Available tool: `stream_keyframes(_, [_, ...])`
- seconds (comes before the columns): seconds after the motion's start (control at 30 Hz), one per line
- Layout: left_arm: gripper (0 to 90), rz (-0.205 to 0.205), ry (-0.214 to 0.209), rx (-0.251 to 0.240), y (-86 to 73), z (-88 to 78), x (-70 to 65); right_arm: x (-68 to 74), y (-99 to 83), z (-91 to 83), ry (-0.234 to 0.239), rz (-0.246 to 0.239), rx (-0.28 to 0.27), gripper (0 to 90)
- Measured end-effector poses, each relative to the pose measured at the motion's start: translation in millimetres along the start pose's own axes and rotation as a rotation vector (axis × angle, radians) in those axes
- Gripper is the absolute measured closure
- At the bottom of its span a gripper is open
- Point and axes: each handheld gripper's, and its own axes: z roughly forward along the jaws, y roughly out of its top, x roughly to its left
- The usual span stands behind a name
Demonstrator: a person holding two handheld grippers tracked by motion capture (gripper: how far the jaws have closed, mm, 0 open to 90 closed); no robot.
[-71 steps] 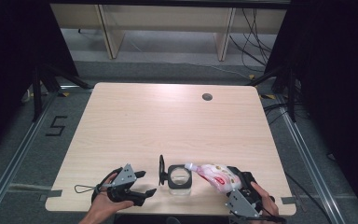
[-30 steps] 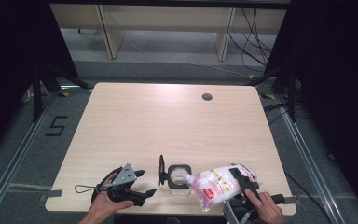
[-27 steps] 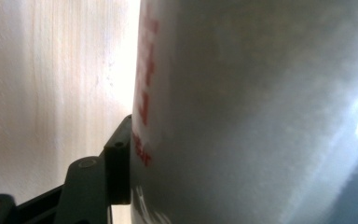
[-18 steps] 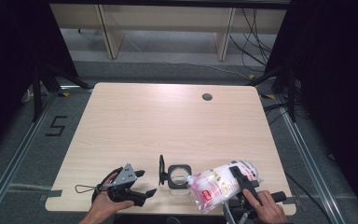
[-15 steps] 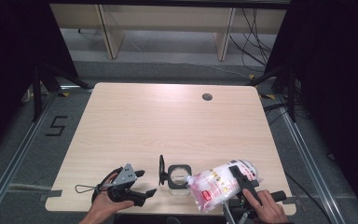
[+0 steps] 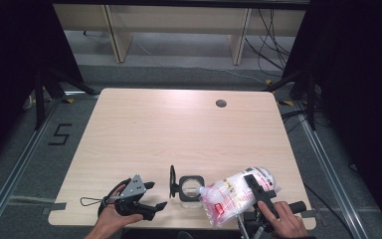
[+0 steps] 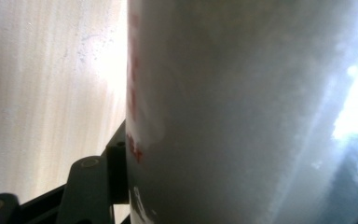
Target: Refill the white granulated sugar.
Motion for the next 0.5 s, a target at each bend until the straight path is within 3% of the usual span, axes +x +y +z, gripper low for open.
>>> stream_keyframes(0.03, [20.2,-0.007,0.000,-0.001,-0.2,0.0,-0.4,3.0,-0.7,1.6,-0.006,0.028,-0.013,41.4])
stream_keyframes(0.07, [20.1,0.000,0.001,-0.001,-0.1,0.0,0.0,4.0,-0.1,-0.4,0.006,0.042,0.016,41.4])
stream_keyframes(0.1, [20.2,-0.002,0.000,-0.001,-0.2,0.3,0.1,-0.1,1.0,0.5,0.005,-0.011,0.001,41.5])
stream_keyframes(0.33, [20.2,0.002,-0.003,0.002,-0.4,0.3,0.8,-2.8,2.2,-0.3,0.008,-0.018,0.022,41.6])
stream_keyframes(0.37, [20.2,0.008,0.002,0.010,-0.4,0.0,1.4,-0.9,1.3,1.3,-0.017,-0.003,0.005,41.7])
stream_keyframes(0.47, [20.1,-0.008,0.001,-0.005,-0.7,1.5,-0.4,-3.2,2.5,2.0,-0.014,-0.044,0.010,41.7])
stream_keyframes(0.5, [20.2,-0.009,-0.005,-0.006,-0.5,1.4,-0.1,-2.6,1.4,5.5,-0.034,-0.037,-0.022,41.8])
